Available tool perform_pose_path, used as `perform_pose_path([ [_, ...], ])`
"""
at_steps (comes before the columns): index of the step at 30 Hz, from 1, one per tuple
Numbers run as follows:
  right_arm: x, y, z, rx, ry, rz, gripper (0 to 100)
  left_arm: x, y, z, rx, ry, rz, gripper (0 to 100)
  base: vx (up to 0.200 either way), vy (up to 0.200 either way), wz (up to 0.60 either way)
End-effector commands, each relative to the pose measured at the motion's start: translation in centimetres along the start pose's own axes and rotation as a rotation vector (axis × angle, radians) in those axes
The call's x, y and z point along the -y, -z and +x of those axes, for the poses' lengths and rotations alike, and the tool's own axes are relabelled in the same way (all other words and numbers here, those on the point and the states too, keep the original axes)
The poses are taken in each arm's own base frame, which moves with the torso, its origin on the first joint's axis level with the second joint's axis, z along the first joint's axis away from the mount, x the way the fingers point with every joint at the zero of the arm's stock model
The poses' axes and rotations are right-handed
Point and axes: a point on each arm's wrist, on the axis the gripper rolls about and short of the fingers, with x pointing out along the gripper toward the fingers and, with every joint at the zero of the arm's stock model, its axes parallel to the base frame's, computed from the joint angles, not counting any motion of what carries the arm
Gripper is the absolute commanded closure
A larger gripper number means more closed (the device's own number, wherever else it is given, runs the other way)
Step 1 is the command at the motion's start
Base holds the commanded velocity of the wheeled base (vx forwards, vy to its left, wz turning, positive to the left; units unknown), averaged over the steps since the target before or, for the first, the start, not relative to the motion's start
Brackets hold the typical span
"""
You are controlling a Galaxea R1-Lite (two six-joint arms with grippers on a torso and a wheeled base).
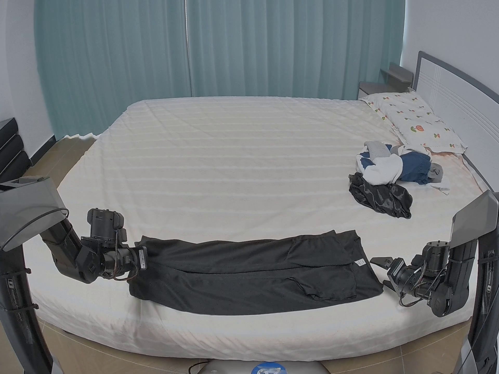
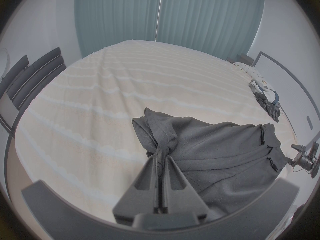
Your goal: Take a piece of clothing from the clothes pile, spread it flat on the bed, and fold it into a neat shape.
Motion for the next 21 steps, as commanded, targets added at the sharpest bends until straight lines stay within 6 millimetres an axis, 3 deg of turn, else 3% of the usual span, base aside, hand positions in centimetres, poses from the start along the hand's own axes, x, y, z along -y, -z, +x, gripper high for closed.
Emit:
perform_pose_path([
  [1,-0.1,-0.1,0.0,0.009,-0.010,-0.004,0,0.0,0.0,0.3,0.000,0.004,-0.001,100,0.000,0.000,0.00],
  [7,-0.1,-0.1,0.0,0.010,-0.009,-0.004,0,1.2,-1.3,0.5,0.051,0.031,-0.127,100,0.000,0.000,0.00],
  [12,-0.1,-0.1,0.0,0.011,-0.010,-0.004,0,2.2,-1.5,0.6,0.052,0.050,-0.136,100,0.000,0.000,0.00],
  [21,-0.1,-0.1,0.0,0.010,-0.010,-0.005,0,4.2,-1.1,0.2,0.029,0.074,-0.138,100,0.000,-0.200,0.00],
])
